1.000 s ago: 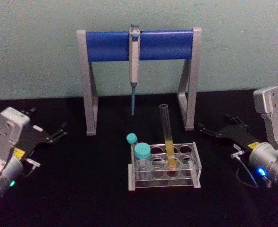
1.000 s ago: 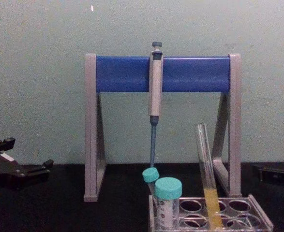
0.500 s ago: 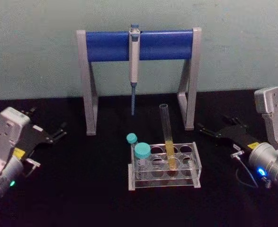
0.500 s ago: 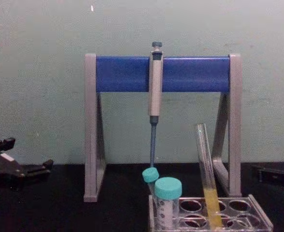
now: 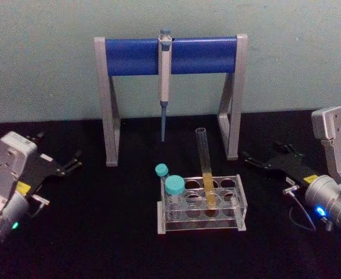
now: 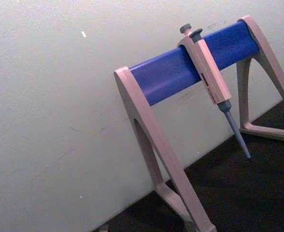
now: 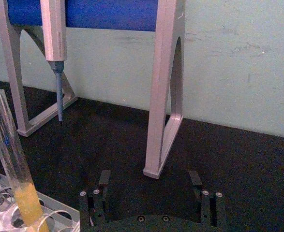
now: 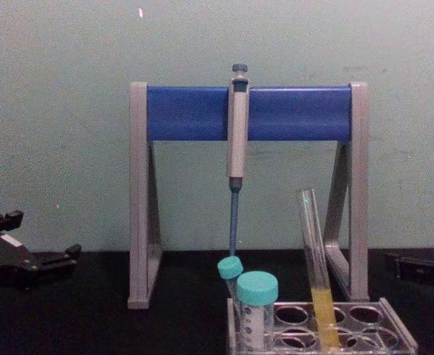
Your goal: Pick up the test tube from the test tube rack, shake it, then place it back into the test tube rack.
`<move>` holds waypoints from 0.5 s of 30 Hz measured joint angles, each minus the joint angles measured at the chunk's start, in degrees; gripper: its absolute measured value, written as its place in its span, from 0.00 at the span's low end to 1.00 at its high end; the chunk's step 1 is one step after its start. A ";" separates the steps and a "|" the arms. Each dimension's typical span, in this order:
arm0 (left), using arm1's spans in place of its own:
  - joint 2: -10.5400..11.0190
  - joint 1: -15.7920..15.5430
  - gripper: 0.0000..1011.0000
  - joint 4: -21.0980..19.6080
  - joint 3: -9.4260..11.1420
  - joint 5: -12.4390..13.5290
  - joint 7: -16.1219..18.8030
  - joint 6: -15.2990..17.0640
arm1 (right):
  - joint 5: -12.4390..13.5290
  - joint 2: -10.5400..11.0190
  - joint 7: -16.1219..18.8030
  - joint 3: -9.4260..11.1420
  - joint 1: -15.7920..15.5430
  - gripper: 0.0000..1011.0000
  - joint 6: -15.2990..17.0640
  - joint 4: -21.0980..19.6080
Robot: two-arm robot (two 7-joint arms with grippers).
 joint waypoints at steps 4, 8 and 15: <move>0.00 0.00 0.99 0.00 0.00 0.00 0.00 0.00 | -0.02 0.02 -0.02 -0.03 0.00 0.99 -0.01 -0.02; 0.00 0.00 0.99 0.00 0.00 0.00 0.00 0.00 | -0.05 0.04 -0.04 -0.06 0.00 0.99 -0.03 -0.05; 0.00 0.00 0.99 0.00 0.00 0.00 0.00 0.00 | -0.09 0.05 -0.08 -0.06 0.00 0.99 -0.06 -0.06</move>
